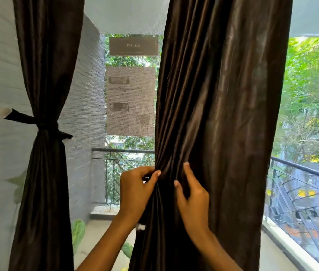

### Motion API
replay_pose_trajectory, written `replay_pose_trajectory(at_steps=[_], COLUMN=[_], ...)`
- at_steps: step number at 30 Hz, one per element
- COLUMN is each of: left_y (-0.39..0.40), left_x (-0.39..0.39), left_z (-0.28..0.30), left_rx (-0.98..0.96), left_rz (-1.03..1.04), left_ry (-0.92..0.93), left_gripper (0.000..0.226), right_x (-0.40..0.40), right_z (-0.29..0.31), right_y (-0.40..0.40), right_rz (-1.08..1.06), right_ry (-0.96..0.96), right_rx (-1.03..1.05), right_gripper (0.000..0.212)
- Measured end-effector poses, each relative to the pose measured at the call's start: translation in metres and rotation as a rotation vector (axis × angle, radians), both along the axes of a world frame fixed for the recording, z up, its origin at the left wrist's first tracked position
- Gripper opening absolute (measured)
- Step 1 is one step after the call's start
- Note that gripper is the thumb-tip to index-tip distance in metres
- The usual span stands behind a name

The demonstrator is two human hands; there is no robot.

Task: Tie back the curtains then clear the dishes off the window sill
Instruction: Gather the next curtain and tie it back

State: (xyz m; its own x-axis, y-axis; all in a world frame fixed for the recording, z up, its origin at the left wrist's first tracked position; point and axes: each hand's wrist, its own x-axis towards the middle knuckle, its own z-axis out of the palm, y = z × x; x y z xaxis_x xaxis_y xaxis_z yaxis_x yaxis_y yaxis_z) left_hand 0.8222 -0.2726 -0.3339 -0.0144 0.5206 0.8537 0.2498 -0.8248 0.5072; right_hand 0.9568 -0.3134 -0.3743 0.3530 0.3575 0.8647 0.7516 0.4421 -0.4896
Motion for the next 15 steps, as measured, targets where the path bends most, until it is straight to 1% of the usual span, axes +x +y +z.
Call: replay_pose_trajectory(at_steps=[2,5,7,8,10,12,13,15], left_y=[0.0,0.001,0.002,0.003,0.003,0.003,0.003,0.001], left_x=[-0.001,-0.003,-0.005,-0.005,-0.005,-0.005,-0.006,-0.007], left_z=[0.0,0.0,-0.001,-0.001,0.0,0.0,0.001,0.001], left_rx=[0.002,0.003,0.01,0.013,0.011,0.014,0.02,0.029], left_rz=[-0.004,0.0,0.014,0.015,0.009,0.013,0.022,0.044], left_ry=[0.002,0.008,0.017,0.019,0.018,0.021,0.023,0.021], left_gripper=[0.011,0.012,0.014,0.014,0.014,0.012,0.011,0.011], right_x=[0.002,0.002,0.003,0.004,0.008,0.007,0.006,0.002], right_z=[0.006,0.013,0.018,0.021,0.025,0.027,0.026,0.021], right_y=[0.003,0.008,0.013,0.016,0.021,0.025,0.026,0.024], right_rz=[-0.02,0.012,0.134,0.204,0.304,0.335,0.302,0.151], right_ry=[0.071,0.106,0.245,0.312,0.393,0.418,0.39,0.297], right_rx=[-0.03,-0.223,-0.296,-0.3,-0.276,-0.212,-0.164,-0.048], right_gripper=[0.065,0.095,0.11,0.112,0.108,0.093,0.082,0.054])
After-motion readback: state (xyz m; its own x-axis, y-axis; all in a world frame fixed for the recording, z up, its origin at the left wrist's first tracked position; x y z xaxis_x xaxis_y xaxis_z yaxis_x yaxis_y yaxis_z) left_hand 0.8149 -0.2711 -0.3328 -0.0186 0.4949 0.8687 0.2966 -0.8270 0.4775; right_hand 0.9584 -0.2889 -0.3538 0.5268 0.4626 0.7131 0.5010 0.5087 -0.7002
